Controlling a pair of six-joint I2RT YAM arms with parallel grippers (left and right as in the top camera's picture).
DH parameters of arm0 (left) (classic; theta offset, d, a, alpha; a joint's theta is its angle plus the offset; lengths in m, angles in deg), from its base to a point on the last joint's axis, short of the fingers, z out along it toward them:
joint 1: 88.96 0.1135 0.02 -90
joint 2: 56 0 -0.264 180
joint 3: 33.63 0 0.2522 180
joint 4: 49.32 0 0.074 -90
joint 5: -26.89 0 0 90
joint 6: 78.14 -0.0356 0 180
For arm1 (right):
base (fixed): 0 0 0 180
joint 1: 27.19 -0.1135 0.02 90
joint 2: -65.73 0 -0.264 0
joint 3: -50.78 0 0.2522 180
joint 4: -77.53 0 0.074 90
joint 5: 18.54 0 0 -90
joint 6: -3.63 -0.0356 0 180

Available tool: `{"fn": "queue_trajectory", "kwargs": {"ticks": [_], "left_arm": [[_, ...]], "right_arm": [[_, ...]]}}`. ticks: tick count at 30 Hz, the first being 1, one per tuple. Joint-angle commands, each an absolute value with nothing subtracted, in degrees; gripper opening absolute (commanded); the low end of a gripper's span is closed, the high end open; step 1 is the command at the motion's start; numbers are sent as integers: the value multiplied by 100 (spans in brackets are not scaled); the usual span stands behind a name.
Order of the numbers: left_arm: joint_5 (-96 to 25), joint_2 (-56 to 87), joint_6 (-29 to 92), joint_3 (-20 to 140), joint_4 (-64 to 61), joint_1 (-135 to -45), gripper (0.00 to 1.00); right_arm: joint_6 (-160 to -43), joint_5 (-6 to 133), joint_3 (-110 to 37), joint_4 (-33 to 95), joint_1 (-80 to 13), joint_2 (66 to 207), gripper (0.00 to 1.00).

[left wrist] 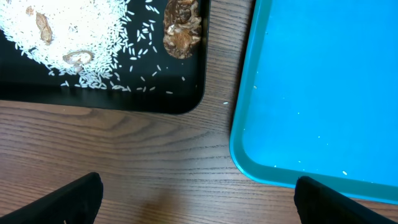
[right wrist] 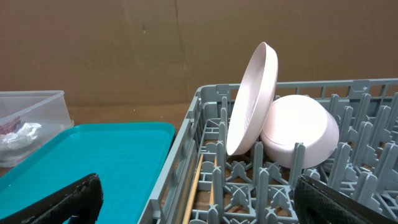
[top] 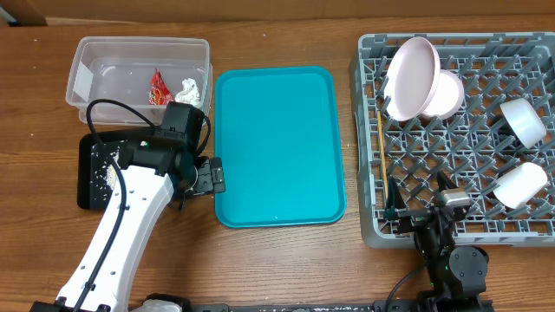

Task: Sort waste into correct bins and load items into the dishwasher

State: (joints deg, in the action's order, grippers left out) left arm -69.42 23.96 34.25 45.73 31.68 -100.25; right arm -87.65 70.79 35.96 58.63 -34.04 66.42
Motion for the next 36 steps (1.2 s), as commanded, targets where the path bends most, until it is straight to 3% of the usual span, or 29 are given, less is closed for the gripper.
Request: {"fn": "queue_trajectory", "kwargs": {"ticks": [1, 5, 12, 23, 36], "left_arm": [[-7045, 2208, 3469, 4547, 3148, -10062, 100], [-7147, 1638, 3399, 4538, 2908, -10062, 100], [-7290, 34, 3362, 3915, 875, -10053, 100], [-7530, -2843, 3351, 1201, -1164, -9771, 100], [-7126, -4886, 2669, -961, -3280, -9690, 100]], "right_arm": [[-8787, 7053, 3655, 5895, -3437, 6590, 100], [-8787, 7053, 3655, 5895, -3437, 6590, 100], [-8787, 7053, 3655, 5895, -3437, 6590, 100], [-8787, 7053, 3655, 5895, -3437, 6590, 100], [-8787, 7053, 3655, 5895, -3437, 6590, 100]]}}
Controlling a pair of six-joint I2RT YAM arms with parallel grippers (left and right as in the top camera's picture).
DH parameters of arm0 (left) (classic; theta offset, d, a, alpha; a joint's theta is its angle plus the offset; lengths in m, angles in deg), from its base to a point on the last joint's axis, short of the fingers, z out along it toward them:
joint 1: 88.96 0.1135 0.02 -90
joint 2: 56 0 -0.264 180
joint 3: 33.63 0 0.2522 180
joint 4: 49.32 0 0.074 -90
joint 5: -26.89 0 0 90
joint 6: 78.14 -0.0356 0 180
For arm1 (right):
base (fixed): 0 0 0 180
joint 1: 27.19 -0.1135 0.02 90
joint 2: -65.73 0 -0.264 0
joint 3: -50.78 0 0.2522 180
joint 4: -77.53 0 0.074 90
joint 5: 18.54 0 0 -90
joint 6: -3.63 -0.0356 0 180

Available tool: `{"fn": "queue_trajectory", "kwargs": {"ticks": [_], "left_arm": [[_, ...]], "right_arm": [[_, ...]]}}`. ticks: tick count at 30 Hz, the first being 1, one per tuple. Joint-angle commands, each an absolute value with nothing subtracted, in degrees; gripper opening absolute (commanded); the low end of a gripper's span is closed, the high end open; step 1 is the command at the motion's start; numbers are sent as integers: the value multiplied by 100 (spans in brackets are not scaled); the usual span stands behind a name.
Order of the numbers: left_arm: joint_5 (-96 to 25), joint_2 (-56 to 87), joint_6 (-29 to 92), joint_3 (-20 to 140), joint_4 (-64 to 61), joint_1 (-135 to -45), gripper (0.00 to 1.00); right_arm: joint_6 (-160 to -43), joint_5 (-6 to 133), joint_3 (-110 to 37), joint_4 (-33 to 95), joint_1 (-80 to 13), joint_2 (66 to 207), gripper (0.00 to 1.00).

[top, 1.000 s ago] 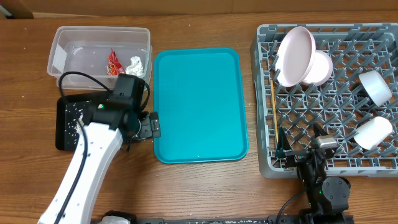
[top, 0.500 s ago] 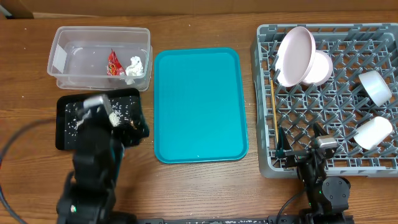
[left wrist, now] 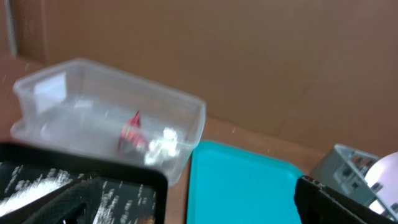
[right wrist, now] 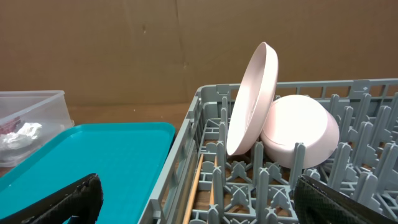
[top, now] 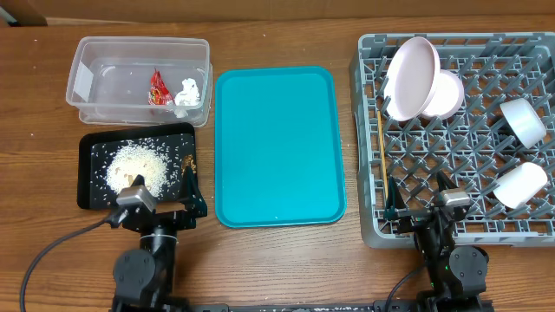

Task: Sort waste into correct bins and load items into the dishwasher

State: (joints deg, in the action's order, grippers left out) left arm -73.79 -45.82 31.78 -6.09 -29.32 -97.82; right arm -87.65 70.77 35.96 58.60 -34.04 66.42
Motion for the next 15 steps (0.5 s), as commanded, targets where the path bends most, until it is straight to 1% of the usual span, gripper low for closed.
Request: {"fn": "queue_trajectory", "kwargs": {"ticks": [1, 5, 9, 15], "left_arm": [[-7003, -4963, 2535, -1068, -3435, -9647, 100], [-6474, -5319, 2031, -1503, -4005, -9461, 100], [-6352, -5579, 1714, -1910, -4458, -9410, 100], [-6374, -5581, 1473, -1964, -4130, -9410, 100]], "right_arm": [[-8787, 7053, 3655, 5895, -3437, 6590, 100], [-8787, 7053, 3655, 5895, -3437, 6592, 100], [-8787, 7053, 3655, 5895, -3437, 6590, 100], [-8787, 7053, 3655, 5895, -3437, 6590, 100]]}}
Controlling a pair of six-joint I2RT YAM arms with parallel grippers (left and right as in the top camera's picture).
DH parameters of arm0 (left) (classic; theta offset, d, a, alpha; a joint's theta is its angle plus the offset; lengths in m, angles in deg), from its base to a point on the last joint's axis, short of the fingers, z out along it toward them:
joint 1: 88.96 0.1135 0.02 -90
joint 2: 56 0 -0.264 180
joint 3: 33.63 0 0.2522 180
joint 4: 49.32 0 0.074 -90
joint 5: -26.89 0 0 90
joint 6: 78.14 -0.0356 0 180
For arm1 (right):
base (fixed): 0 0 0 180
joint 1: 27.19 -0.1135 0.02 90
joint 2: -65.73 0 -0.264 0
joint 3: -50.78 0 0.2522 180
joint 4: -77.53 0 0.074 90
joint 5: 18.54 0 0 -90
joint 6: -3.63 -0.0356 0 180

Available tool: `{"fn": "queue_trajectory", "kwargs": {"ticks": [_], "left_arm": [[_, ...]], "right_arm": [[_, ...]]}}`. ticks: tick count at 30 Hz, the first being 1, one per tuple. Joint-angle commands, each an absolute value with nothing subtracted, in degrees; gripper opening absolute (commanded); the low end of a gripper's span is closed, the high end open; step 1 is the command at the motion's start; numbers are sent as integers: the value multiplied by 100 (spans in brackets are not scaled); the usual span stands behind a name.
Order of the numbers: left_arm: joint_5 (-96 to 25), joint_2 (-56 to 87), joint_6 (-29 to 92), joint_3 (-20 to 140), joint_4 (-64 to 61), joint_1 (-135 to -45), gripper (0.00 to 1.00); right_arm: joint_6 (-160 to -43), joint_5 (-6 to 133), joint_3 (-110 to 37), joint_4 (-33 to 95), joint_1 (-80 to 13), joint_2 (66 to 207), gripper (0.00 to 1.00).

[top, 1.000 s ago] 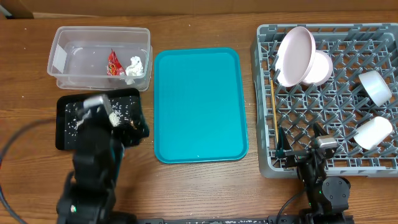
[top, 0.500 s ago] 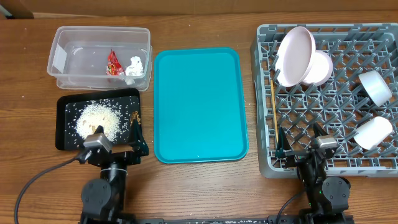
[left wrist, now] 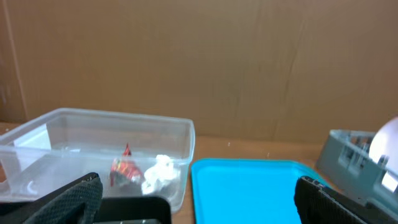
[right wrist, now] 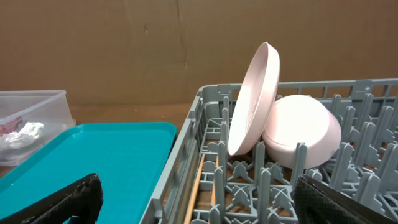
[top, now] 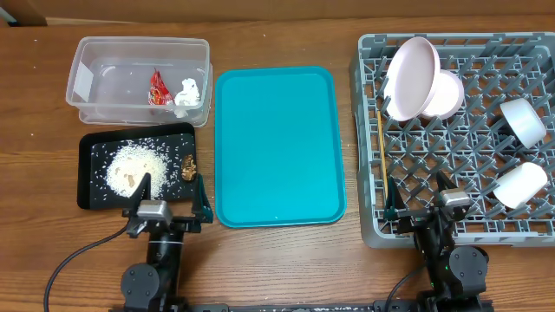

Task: Sort waste into correct bins and load items into the dishwasher

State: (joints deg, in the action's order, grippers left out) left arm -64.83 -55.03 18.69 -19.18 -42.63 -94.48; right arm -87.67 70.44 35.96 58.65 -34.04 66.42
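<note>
The clear bin (top: 139,78) holds a red wrapper (top: 159,87) and a crumpled white tissue (top: 187,91). Rice and brown scraps lie on the black tray (top: 95,195). The grey dish rack (top: 460,221) carries a pink plate (top: 409,76), a pink bowl (top: 447,94), two white cups (top: 524,120) and chopsticks (top: 381,165). My left gripper (top: 172,195) sits low at the table's front, open and empty, facing the bin (left wrist: 99,149). At the rack's front edge my right gripper (top: 418,201) is open and empty too, looking along the rack (right wrist: 280,180).
A teal serving tray (top: 277,143) with nothing on it lies between the black tray and the rack. A brown cardboard wall (left wrist: 186,62) closes off the back of the wooden table (top: 277,260).
My left gripper has shifted slightly right at the table's front, and its view now faces level across the bin and teal tray. The right arm has not moved.
At first my left arm reached out over the gap between the black tray and the teal tray, gripper open and pointing down. Then it was back at the table's front edge, where it now rests. The right gripper stayed open at the rack throughout.
</note>
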Motion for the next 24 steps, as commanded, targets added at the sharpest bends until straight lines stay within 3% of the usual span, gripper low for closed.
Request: {"fn": "queue_trajectory", "kwargs": {"ticks": [1, 5, 24], "left_arm": [[-6369, -5581, 1460, -1964, -3997, -9410, 100], [-6341, -5581, 1744, -1958, -3066, -9410, 100], [-6308, -5579, 1762, -1960, -3114, -9410, 100]], "right_arm": [[-8787, 7053, 3655, 5895, -3437, 6590, 100], [-8787, 7053, 3655, 5895, -3437, 6590, 100], [-8787, 7053, 3655, 5895, -3437, 6590, 100]]}}
